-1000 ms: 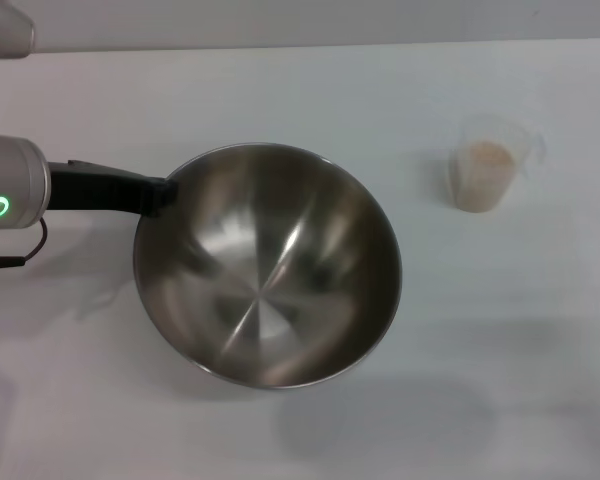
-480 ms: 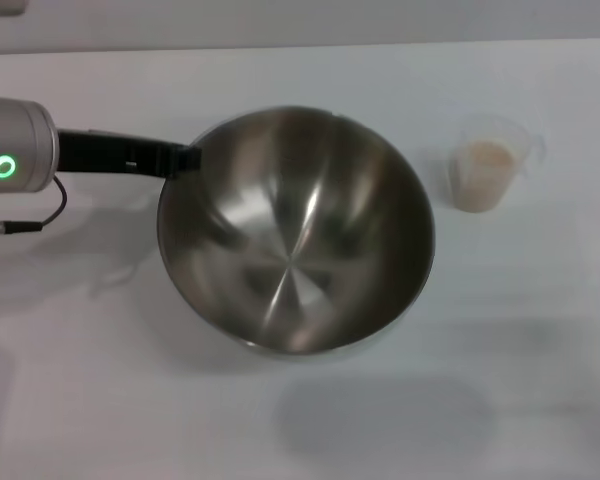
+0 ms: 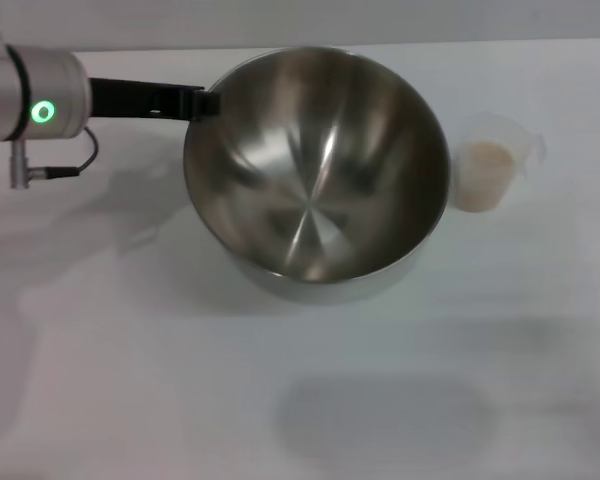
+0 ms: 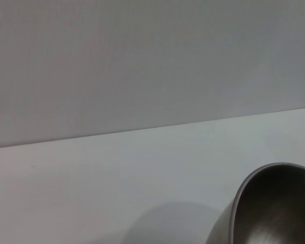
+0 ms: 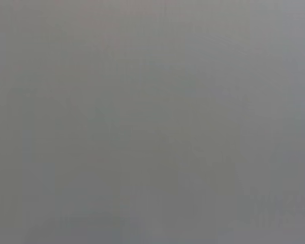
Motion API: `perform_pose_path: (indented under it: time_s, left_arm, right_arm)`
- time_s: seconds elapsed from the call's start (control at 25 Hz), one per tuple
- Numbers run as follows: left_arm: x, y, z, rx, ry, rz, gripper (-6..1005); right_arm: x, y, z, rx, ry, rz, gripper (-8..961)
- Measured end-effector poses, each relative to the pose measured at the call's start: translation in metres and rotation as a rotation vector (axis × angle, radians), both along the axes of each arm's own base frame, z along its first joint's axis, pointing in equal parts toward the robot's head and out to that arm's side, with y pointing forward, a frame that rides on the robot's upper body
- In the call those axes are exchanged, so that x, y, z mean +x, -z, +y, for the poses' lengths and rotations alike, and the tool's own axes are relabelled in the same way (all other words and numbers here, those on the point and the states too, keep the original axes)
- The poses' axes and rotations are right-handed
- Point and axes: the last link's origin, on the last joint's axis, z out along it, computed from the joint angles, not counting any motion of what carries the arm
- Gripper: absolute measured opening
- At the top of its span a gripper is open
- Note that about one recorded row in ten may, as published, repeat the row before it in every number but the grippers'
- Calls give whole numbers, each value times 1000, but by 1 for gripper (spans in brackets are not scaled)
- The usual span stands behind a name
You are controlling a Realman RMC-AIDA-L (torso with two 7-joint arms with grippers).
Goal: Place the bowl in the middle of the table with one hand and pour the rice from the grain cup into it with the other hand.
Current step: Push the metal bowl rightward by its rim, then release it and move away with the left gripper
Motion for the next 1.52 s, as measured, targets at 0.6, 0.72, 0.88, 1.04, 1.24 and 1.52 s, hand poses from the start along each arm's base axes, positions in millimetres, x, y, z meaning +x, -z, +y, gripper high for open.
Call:
perform_pose_path:
  time_s: [0.6, 0.72, 0.88, 1.04, 1.24, 1.52]
  left_arm:
    - [-6, -5, -7, -31, -19, 64, 73]
    - [-7, -4, -10, -39, -19, 71, 76]
    - [-7, 1, -4, -33, -25, 68, 79]
    - [-4, 7, 2, -41, -21, 68, 83]
    - [-1, 15, 4, -63, -15, 76, 87]
    - [-3, 19, 2, -69, -22, 71, 93]
  right_arm:
    - [-1, 1, -1, -8, -10, 3, 827]
    - [-1, 2, 0, -10, -7, 1, 827]
    - [-1, 2, 1, -11, -9, -1, 827]
    - [-1, 2, 1, -11, -9, -2, 827]
    - [-1, 2, 0, -12, -8, -2, 827]
    - [-1, 2, 1, -12, -8, -2, 827]
